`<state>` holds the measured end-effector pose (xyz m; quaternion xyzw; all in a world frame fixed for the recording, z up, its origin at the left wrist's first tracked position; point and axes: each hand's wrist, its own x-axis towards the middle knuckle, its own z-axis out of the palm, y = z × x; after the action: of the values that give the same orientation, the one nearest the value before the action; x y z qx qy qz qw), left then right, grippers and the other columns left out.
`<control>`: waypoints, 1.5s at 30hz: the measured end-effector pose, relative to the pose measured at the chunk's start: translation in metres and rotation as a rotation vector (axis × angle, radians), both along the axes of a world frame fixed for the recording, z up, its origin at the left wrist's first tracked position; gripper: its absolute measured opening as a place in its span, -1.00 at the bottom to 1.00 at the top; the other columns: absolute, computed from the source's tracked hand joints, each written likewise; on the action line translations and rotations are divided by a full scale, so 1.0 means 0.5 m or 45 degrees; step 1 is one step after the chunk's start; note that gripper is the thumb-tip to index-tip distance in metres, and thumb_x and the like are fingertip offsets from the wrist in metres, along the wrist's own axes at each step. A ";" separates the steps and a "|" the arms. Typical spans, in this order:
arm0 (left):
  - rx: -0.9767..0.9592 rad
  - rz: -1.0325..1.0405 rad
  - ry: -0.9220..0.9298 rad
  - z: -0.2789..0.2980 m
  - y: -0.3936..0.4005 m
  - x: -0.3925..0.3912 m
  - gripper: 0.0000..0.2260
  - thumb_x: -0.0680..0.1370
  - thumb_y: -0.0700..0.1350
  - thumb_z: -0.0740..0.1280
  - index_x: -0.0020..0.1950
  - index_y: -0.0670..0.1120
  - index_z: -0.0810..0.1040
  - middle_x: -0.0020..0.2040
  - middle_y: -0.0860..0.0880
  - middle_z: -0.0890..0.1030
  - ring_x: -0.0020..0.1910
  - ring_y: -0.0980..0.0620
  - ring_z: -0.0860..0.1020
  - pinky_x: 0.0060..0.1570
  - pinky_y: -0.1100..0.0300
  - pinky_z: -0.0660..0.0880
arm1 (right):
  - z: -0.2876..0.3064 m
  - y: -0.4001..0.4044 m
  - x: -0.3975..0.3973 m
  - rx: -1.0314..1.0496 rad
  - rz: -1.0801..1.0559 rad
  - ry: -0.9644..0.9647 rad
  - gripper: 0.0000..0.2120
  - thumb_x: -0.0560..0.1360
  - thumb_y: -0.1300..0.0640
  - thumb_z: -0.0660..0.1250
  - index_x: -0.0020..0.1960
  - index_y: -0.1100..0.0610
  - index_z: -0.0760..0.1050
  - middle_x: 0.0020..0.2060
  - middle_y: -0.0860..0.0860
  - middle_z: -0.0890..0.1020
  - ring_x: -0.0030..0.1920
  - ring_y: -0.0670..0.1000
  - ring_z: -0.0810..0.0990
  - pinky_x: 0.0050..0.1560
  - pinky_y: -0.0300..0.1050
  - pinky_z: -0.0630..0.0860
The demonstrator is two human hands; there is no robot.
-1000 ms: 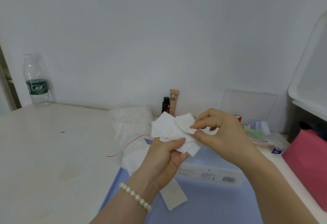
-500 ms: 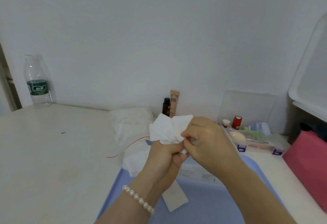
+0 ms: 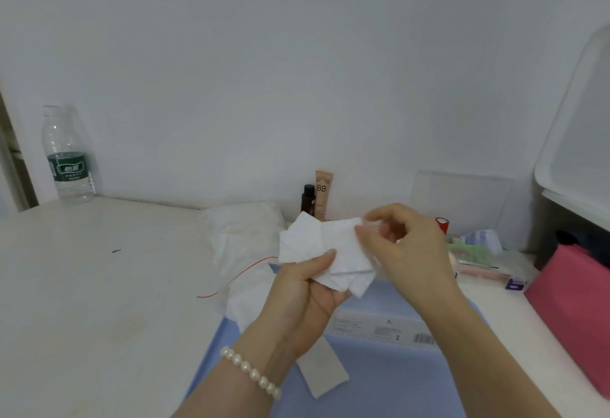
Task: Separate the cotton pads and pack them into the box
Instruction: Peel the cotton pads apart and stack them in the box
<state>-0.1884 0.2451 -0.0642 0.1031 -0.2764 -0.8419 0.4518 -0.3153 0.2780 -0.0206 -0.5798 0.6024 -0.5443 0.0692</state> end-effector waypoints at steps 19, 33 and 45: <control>0.135 -0.084 0.024 0.000 -0.007 0.006 -0.64 0.55 -0.15 0.19 0.32 -0.23 0.42 0.18 -0.24 0.59 0.19 -0.21 0.55 0.05 -0.19 0.51 | 0.006 -0.008 -0.035 0.188 0.346 -0.983 -0.84 0.34 0.41 0.39 -0.20 0.19 0.51 -0.29 0.08 0.66 -0.28 0.01 0.66 -0.28 -0.12 0.60; 0.032 -0.189 -0.168 -0.003 -0.003 0.001 -0.65 0.52 -0.07 0.21 0.26 -0.16 0.46 0.15 -0.22 0.61 0.13 -0.18 0.59 0.01 -0.11 0.55 | 0.017 0.015 -0.017 0.442 0.450 -0.411 -0.70 0.24 0.41 0.50 -0.17 0.14 0.49 -0.28 0.12 0.69 -0.28 0.07 0.63 -0.30 -0.13 0.52; 0.018 -0.219 -0.173 -0.012 -0.012 0.008 -0.69 0.59 -0.07 0.12 0.26 -0.16 0.46 0.18 -0.21 0.60 0.17 -0.15 0.58 0.14 -0.10 0.49 | 0.001 0.008 0.001 0.403 0.256 0.101 -0.66 0.29 0.25 0.53 -0.11 -0.10 0.51 -0.29 -0.11 0.51 -0.32 -0.19 0.44 -0.25 -0.32 0.38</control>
<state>-0.1842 0.2391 -0.0704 0.1389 -0.3083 -0.8706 0.3574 -0.3147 0.2822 -0.0201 -0.6400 0.6216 -0.4098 0.1899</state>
